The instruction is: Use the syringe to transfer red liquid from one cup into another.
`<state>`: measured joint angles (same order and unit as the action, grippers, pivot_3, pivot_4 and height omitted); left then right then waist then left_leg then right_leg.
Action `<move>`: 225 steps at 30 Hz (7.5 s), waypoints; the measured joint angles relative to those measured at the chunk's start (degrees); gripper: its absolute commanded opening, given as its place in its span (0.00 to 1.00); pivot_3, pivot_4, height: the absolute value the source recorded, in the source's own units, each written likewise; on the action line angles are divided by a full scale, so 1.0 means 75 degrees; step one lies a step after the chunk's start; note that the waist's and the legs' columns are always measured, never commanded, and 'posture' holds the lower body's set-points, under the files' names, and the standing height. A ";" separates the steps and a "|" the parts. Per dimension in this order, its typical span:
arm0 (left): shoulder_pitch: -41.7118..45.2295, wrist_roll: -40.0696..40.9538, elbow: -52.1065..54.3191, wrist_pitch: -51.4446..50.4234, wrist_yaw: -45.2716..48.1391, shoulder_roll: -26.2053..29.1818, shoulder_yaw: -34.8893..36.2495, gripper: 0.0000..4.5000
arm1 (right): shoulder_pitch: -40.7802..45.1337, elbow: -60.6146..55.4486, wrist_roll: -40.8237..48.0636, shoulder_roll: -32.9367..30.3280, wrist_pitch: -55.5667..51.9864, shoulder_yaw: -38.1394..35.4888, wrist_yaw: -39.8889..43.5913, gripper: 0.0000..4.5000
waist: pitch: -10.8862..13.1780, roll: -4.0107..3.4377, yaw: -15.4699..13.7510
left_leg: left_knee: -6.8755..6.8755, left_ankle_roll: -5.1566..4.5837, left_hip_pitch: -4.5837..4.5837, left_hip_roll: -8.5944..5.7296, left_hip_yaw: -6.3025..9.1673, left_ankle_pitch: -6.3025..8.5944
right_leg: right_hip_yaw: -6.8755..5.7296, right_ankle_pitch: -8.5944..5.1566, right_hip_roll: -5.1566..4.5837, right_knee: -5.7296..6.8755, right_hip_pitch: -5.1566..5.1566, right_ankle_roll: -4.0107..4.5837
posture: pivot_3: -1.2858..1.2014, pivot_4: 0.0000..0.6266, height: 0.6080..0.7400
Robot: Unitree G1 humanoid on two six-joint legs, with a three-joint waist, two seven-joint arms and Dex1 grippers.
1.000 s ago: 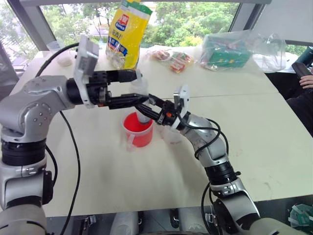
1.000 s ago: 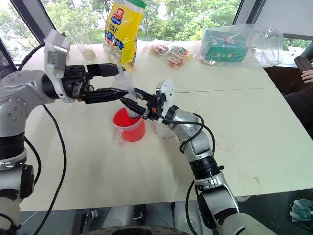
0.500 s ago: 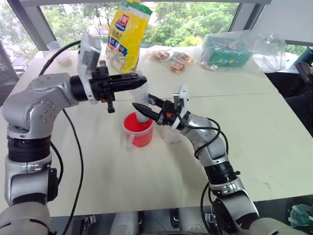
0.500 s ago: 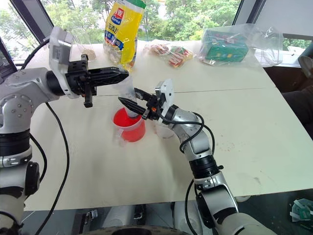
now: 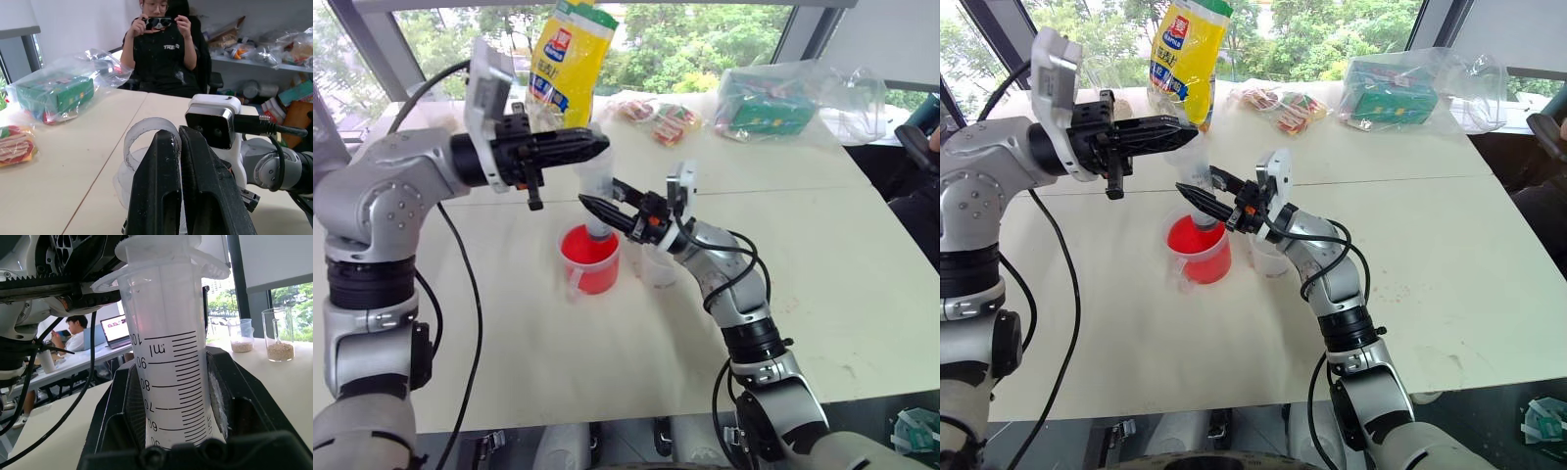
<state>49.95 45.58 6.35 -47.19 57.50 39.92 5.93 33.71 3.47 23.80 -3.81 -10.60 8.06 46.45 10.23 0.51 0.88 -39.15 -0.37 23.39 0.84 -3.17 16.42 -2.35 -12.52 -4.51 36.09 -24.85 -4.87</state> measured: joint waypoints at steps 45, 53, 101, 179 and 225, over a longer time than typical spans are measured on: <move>0.0248 0.0007 -0.0300 0.0036 0.0138 -0.0004 0.0015 0.00 | -0.0137 -0.0033 0.0012 0.0034 -0.0239 0.0003 0.0018 0.31 | 0.0000 0.0000 0.0002 | 0.0000 0.0000 0.0000 0.0000 0.0000 0.0000 | 0.0000 0.0000 0.0000 0.0000 0.0000 0.0000 | 0.52 0.24 1.00; -0.0097 0.0206 0.0147 -0.0114 0.0158 0.0255 0.0182 0.78 | 0.0106 -0.0070 0.0144 0.0011 -0.0819 -0.0021 0.0036 0.31 | 0.0001 -0.0001 0.0018 | 0.0001 0.0000 0.0000 0.0002 0.0002 0.0000 | 0.0000 0.0000 0.0000 0.0000 -0.0001 0.0000 | 0.52 0.24 1.00; 0.1718 -0.0740 -0.2253 0.1483 0.0961 -0.1525 -0.0482 0.99 | -0.1574 -0.3181 0.1023 -0.1733 -0.1794 -0.1053 -0.1589 0.31 | 0.0010 0.0010 -0.0022 | 0.0001 -0.0006 0.0002 -0.0010 -0.0001 0.0003 | 0.0002 -0.0001 0.0002 -0.0010 0.0002 -0.0002 | 0.52 0.24 1.00; 0.1468 -0.2455 -0.2838 0.1993 0.1579 -0.2521 -0.0968 1.00 | -0.1888 -0.3589 0.1491 -0.2319 -0.2307 -0.1467 -0.1916 0.31 | 0.0015 0.0018 -0.0013 | 0.0000 -0.0009 0.0001 -0.0005 0.0004 0.0004 | 0.0001 -0.0002 0.0006 -0.0008 0.0003 -0.0003 | 0.52 0.24 1.00; -0.1867 -0.0504 0.1272 -0.0021 0.0114 -0.0009 0.0016 1.00 | 0.0316 -0.0327 0.2615 -0.4270 -1.0130 -0.2965 -0.5185 1.00 | 0.0020 0.0017 -0.0016 | 0.0001 -0.0020 0.0008 -0.0002 -0.0007 0.0010 | 0.0009 -0.0002 -0.0002 -0.0018 -0.0001 -0.0001 | 0.52 0.24 1.00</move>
<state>35.95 41.81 15.89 -47.34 58.35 39.85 6.05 36.09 1.02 43.42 -35.84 -86.57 -14.18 7.56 10.38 0.64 0.77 -39.14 -0.51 23.45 0.82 -3.22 16.50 -2.28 -12.54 -4.53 35.95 -24.85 -4.87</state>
